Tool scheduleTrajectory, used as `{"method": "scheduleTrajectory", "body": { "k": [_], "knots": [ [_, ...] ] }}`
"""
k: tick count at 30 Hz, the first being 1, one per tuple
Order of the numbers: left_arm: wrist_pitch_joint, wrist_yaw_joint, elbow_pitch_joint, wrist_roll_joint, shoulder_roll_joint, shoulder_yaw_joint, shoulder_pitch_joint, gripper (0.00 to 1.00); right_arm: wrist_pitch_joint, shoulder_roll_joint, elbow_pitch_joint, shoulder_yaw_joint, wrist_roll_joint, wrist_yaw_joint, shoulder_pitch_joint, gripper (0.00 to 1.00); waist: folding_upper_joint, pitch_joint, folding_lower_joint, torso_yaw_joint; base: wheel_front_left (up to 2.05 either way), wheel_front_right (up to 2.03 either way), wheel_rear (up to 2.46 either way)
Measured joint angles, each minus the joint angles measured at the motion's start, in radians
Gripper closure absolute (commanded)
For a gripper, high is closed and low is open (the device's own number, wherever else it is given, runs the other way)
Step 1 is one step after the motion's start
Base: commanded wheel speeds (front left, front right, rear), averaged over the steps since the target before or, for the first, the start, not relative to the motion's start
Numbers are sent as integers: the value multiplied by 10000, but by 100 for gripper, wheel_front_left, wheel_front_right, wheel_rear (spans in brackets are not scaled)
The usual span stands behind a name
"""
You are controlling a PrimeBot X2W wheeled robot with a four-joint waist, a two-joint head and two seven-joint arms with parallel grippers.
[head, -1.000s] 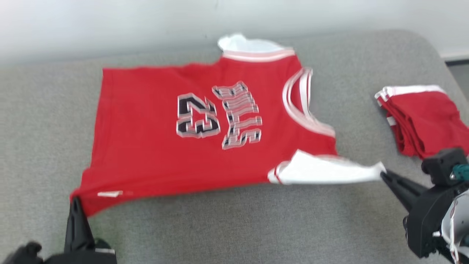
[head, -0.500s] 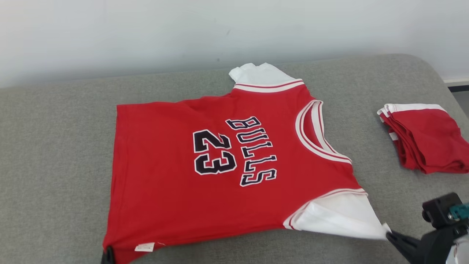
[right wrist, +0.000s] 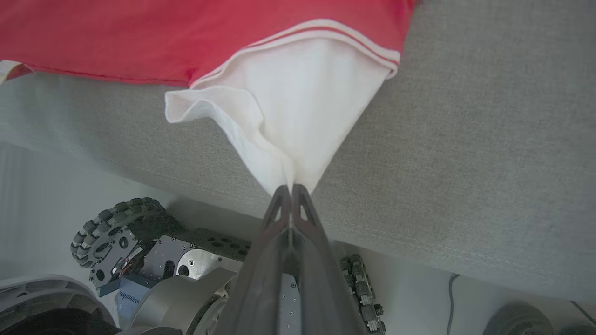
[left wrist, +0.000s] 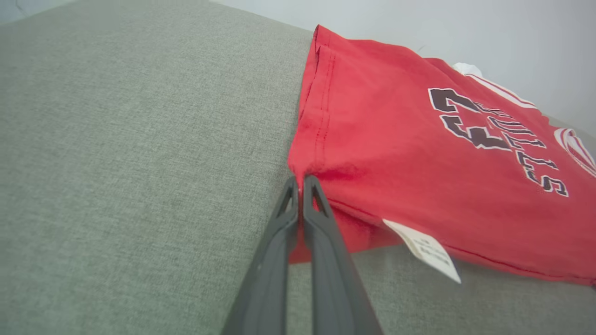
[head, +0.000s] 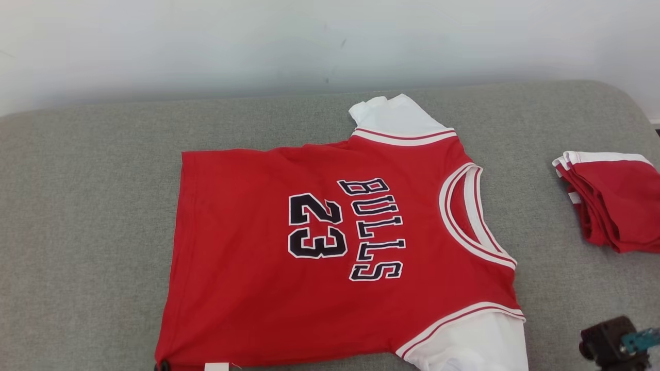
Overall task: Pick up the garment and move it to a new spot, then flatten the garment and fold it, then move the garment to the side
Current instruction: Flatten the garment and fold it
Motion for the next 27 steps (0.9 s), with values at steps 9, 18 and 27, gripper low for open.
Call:
{"method": "scheduleTrajectory", "body": {
  "k": [9, 18, 27],
  "knots": [
    [288, -86, -568, 92, 217, -176, -831, 100, -1877, -1312, 677, 263, -132, 0, -2100, 100, 0, 153, 0, 70, 0, 0, 0],
    [846, -357, 372, 621, 470, -830, -2824, 100, -4071, -2637, 2742, 1521, -230, 0, -4274, 100, 1, 405, 1, 530, 0, 0, 0],
    [972, -545, 2197, 867, 545, -1172, -4412, 100, -5916, -3382, 4171, 2612, -1043, 0, -5498, 100, 0, 521, 1, 886, 0, 0, 0]
  ]
}}
